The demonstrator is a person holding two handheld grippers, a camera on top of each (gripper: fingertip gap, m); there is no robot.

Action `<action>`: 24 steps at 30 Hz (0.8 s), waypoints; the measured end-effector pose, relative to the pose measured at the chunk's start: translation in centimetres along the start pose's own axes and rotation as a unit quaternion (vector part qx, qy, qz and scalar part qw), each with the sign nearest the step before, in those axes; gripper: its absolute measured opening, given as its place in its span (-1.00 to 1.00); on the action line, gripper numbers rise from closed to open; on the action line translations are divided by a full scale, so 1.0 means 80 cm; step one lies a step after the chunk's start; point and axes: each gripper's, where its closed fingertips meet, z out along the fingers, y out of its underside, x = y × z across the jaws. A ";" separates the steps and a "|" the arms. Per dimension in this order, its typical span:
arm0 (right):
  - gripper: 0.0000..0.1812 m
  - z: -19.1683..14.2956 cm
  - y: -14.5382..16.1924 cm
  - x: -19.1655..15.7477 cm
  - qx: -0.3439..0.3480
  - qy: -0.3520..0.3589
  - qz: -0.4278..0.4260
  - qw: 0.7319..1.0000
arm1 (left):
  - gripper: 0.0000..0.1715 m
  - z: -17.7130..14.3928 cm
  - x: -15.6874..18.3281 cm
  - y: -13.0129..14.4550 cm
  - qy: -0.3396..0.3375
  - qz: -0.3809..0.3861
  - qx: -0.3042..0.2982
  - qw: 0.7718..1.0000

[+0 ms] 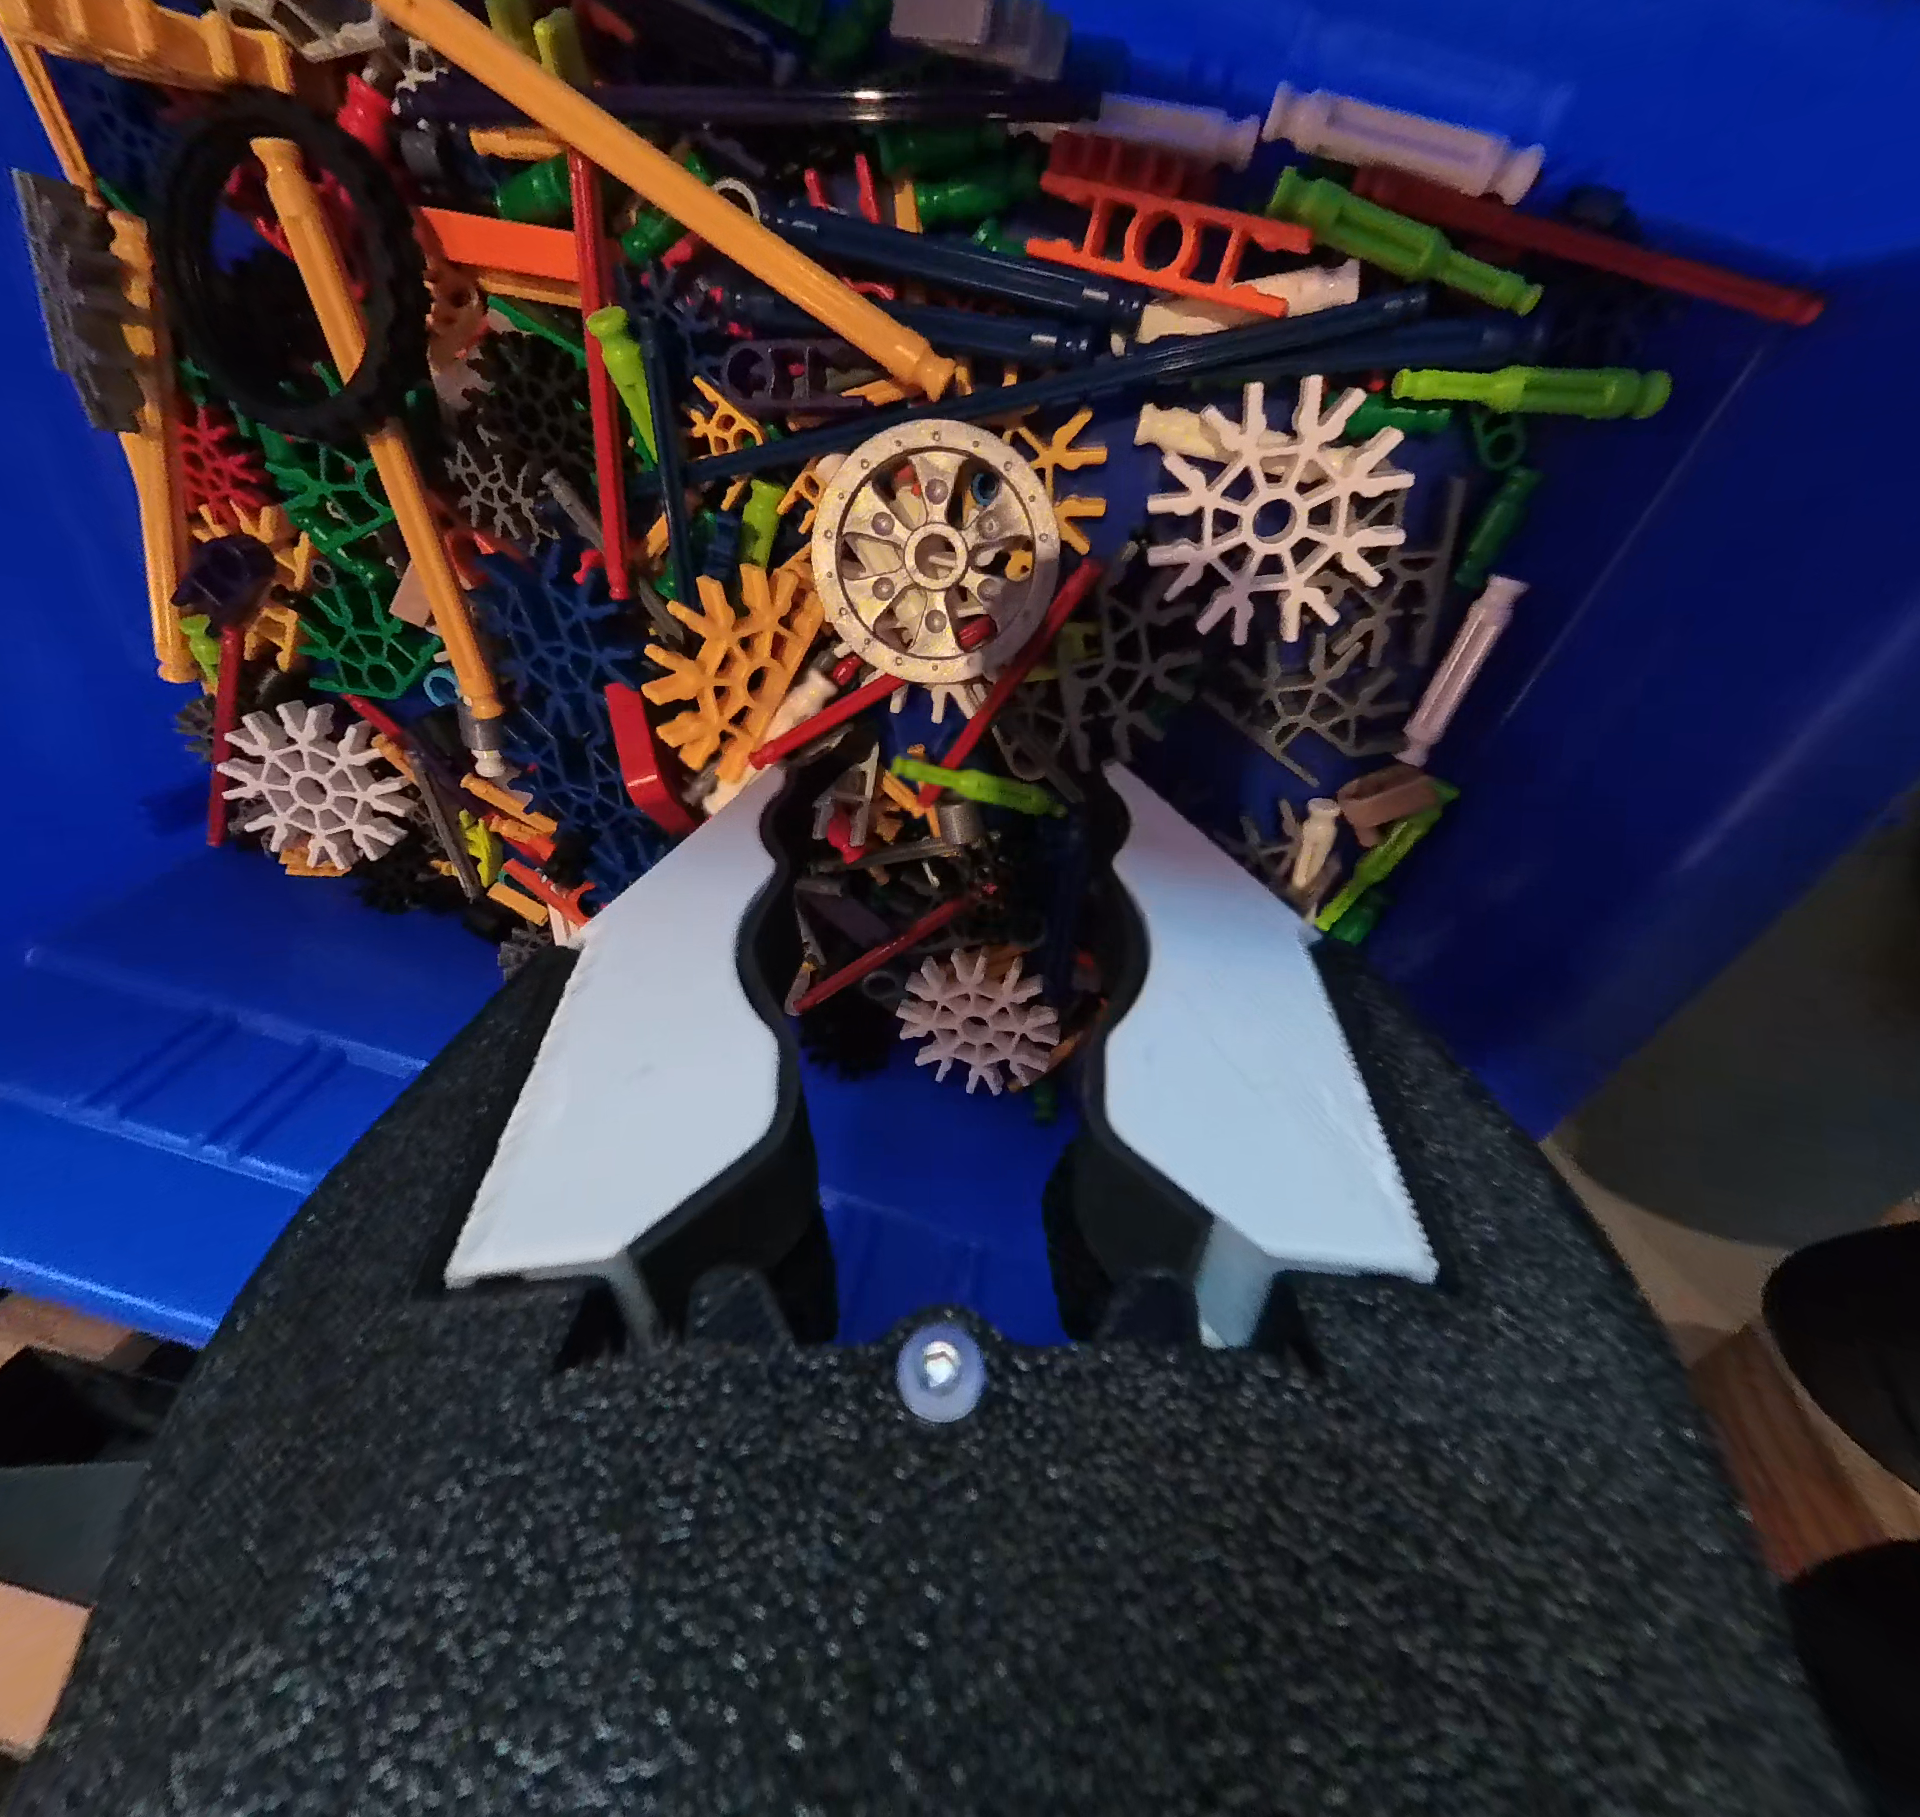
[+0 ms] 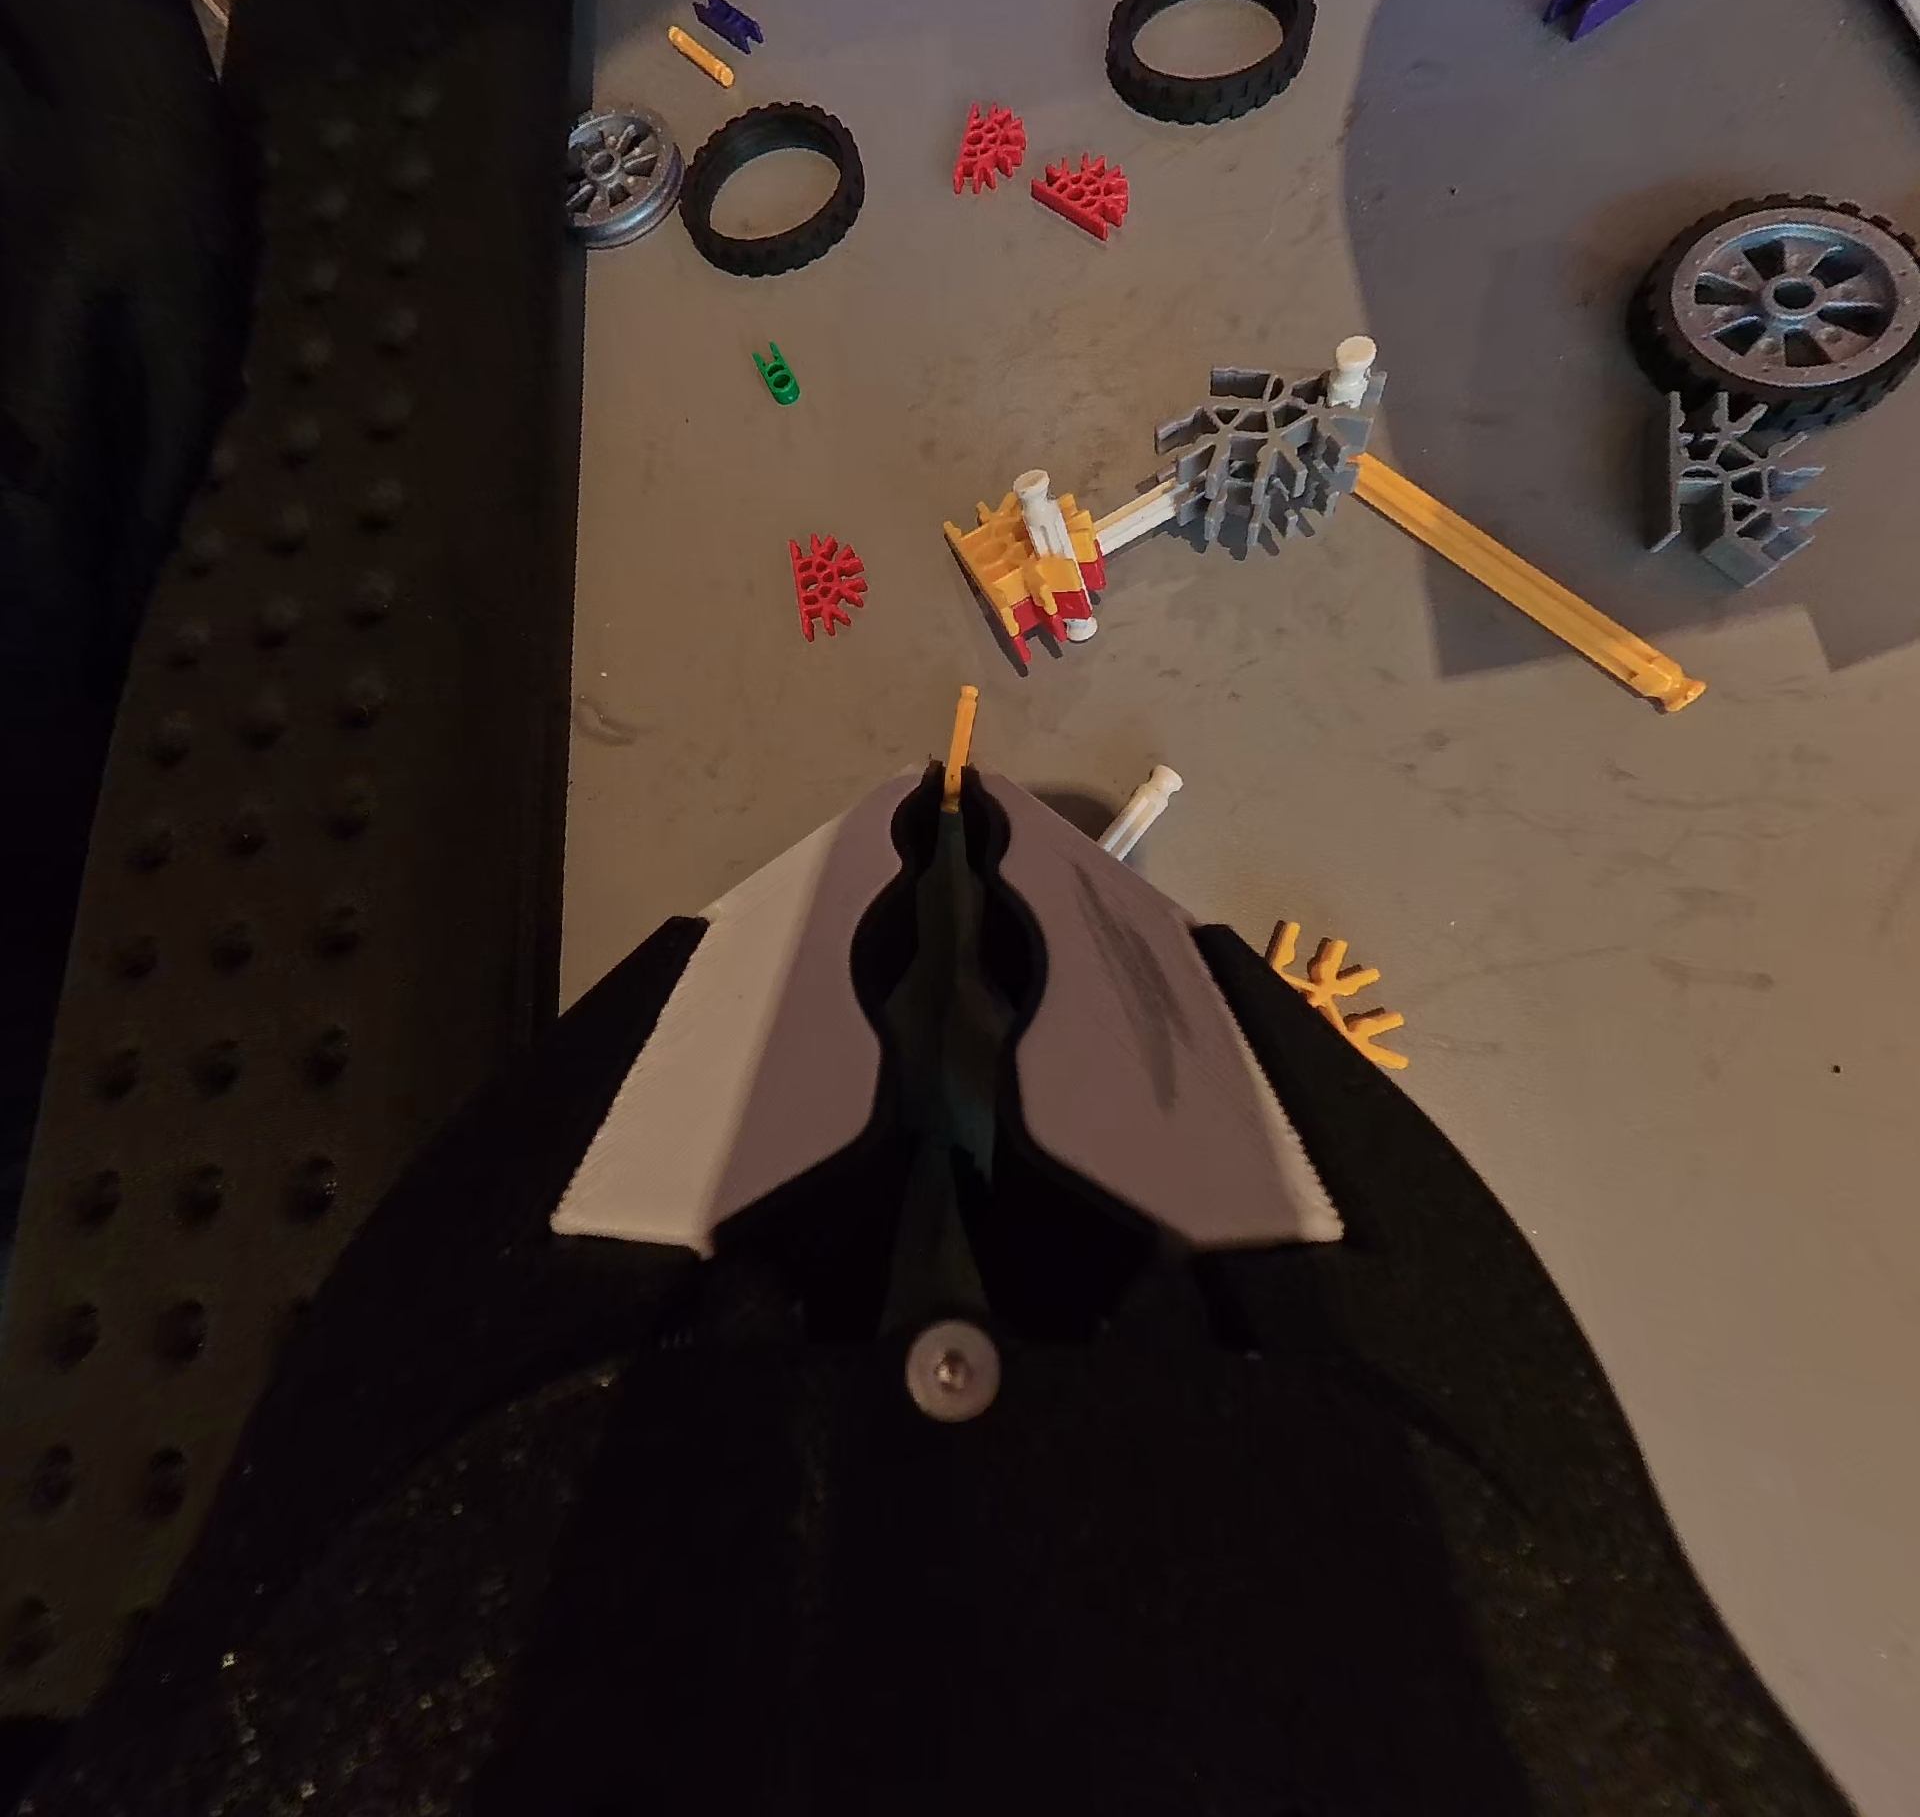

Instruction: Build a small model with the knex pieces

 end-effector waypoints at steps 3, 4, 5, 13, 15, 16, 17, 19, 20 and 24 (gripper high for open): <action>-0.97 0.000 0.000 0.000 0.000 0.000 0.000 1.000 | -0.40 -0.006 0.000 0.003 -0.007 -0.005 0.004 1.000; -0.97 0.000 0.000 0.000 0.000 -0.001 0.001 1.000 | -0.40 -0.009 -0.001 0.004 -0.012 -0.007 0.007 1.000; -0.97 0.000 0.000 0.000 0.000 -0.001 0.001 1.000 | -0.40 -0.013 -0.001 0.005 -0.012 -0.011 0.011 1.000; -0.97 0.000 0.000 0.000 0.000 -0.002 0.001 1.000 | -0.39 -0.030 -0.001 0.007 -0.015 -0.016 0.025 0.999; -0.97 0.000 0.000 0.000 0.000 -0.002 0.001 1.000 | -0.39 -0.032 0.000 0.005 -0.014 -0.015 0.029 0.999; -0.97 0.000 0.000 0.000 0.000 -0.002 0.001 1.000 | -0.39 -0.033 0.000 0.003 -0.013 -0.013 0.033 0.999; -0.96 0.000 0.000 0.000 0.000 -0.002 0.002 1.000 | -0.39 -0.034 0.002 0.001 -0.010 -0.013 0.037 0.999; -0.96 0.000 0.000 0.000 0.000 -0.003 0.002 1.000 | -0.40 -0.037 0.002 -0.003 -0.008 -0.011 0.044 0.999; -0.96 0.000 0.000 0.000 0.000 -0.003 0.002 1.000 | -0.40 -0.038 0.004 -0.007 -0.004 -0.009 0.051 0.999; -0.96 0.000 0.000 0.000 0.000 -0.003 0.002 1.000 | -0.41 -0.045 0.009 -0.026 0.010 0.001 0.086 0.996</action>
